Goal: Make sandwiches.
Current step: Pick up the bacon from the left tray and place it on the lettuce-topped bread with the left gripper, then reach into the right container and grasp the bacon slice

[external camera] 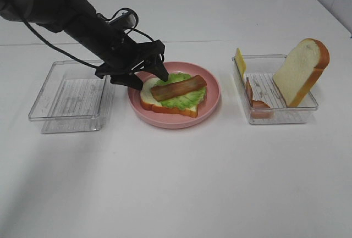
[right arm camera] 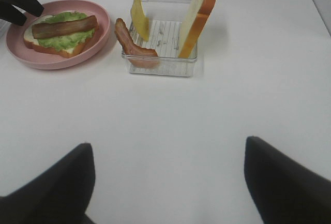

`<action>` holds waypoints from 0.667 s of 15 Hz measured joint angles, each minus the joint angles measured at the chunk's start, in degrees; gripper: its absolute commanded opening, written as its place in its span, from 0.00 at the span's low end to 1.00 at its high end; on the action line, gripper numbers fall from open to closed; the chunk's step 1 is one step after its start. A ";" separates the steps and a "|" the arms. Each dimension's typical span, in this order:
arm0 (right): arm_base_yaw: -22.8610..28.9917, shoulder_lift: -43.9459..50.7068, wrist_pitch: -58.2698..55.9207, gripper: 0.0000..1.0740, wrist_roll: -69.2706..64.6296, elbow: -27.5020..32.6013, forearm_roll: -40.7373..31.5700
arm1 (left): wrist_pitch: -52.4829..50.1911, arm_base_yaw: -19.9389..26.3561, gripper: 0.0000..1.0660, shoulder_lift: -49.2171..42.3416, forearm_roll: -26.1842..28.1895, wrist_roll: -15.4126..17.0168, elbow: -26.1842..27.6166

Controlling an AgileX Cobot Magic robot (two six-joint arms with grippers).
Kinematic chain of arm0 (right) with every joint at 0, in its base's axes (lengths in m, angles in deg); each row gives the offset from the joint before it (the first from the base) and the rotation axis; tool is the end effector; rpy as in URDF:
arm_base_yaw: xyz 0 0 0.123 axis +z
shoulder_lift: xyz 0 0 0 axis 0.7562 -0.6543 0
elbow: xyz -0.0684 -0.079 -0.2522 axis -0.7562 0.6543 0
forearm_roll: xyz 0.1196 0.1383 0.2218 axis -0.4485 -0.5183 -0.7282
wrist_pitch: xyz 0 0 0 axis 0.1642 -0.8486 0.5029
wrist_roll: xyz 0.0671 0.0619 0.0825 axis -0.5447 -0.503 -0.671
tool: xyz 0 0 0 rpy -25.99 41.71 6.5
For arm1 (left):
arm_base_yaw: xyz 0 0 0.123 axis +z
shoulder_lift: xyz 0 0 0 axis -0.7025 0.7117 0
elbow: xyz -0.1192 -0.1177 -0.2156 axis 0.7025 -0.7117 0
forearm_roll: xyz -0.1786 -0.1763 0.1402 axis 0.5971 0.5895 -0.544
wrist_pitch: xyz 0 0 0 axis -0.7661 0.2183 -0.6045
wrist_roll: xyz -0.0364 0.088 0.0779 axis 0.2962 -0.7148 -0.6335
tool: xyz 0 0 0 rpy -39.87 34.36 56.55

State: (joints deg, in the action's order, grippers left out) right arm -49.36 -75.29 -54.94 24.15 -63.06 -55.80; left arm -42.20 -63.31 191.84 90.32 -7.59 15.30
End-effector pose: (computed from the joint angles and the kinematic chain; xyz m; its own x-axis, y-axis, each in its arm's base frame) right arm 0.0643 0.0160 0.2833 -0.4406 -0.0584 -0.8958 -0.1405 0.9901 0.0045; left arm 0.4718 -0.2203 0.0784 -0.9559 0.0032 -0.2936 0.1710 0.8188 -0.5480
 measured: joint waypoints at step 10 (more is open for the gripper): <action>0.00 0.00 0.00 0.70 0.00 0.00 0.00 | 17.93 1.72 0.73 -26.93 -33.69 18.74 0.00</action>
State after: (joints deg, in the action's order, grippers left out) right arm -49.36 -75.29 -54.94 24.15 -63.06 -55.80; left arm -24.26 -61.59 164.91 56.63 11.14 15.30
